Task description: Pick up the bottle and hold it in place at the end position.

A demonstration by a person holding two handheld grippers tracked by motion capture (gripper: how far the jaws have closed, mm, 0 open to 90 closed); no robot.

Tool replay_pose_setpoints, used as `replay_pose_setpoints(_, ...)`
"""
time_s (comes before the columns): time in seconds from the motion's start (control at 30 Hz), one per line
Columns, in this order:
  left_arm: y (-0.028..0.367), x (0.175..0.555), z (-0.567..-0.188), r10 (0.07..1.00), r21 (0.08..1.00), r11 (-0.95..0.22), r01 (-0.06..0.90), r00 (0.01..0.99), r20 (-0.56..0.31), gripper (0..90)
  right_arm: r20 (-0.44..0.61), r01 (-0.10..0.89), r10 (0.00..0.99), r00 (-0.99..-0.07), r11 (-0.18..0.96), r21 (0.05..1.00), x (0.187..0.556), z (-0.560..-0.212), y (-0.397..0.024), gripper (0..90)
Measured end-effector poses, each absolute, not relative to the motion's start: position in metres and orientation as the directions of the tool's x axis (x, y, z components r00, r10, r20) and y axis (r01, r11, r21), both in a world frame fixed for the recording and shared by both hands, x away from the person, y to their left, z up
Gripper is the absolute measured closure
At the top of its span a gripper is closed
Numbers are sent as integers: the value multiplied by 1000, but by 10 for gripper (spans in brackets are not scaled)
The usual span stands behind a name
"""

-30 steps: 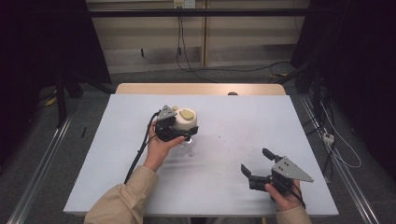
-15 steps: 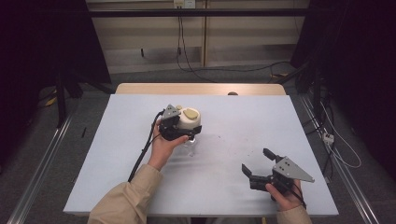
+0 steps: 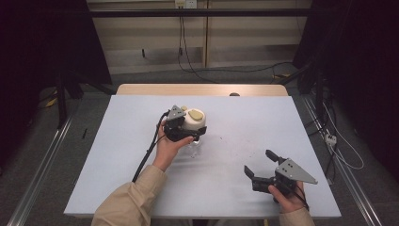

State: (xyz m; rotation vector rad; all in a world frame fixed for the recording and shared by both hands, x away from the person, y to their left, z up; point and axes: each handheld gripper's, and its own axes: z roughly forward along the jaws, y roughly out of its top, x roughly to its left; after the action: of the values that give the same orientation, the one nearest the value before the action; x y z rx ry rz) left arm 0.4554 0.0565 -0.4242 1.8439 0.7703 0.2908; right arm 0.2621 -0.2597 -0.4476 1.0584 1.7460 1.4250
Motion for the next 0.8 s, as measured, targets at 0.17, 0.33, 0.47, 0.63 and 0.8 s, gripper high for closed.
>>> replay_pose_setpoints(0.17,56,456,-424,631,904,-221,366,760,-153,61,11,188,883,-470,88,978,262,-448,-260,38)
replay_pose_setpoints(0.33,54,457,-424,631,906,-217,365,760,-155,61,10,188,883,-470,89,978,262,-448,-259,38)
replay_pose_setpoints(0.47,53,457,-425,632,905,-222,364,760,-151,61,8,188,883,-470,91,978,262,-448,-259,38)
replay_pose_setpoints(0.63,51,456,-427,634,905,-221,363,759,-150,61,10,188,883,-469,89,978,262,-448,-260,38)
replay_pose_setpoints(0.8,50,456,-428,628,904,-226,362,764,-149,61,10,187,883,-469,89,978,262,-448,-260,38)
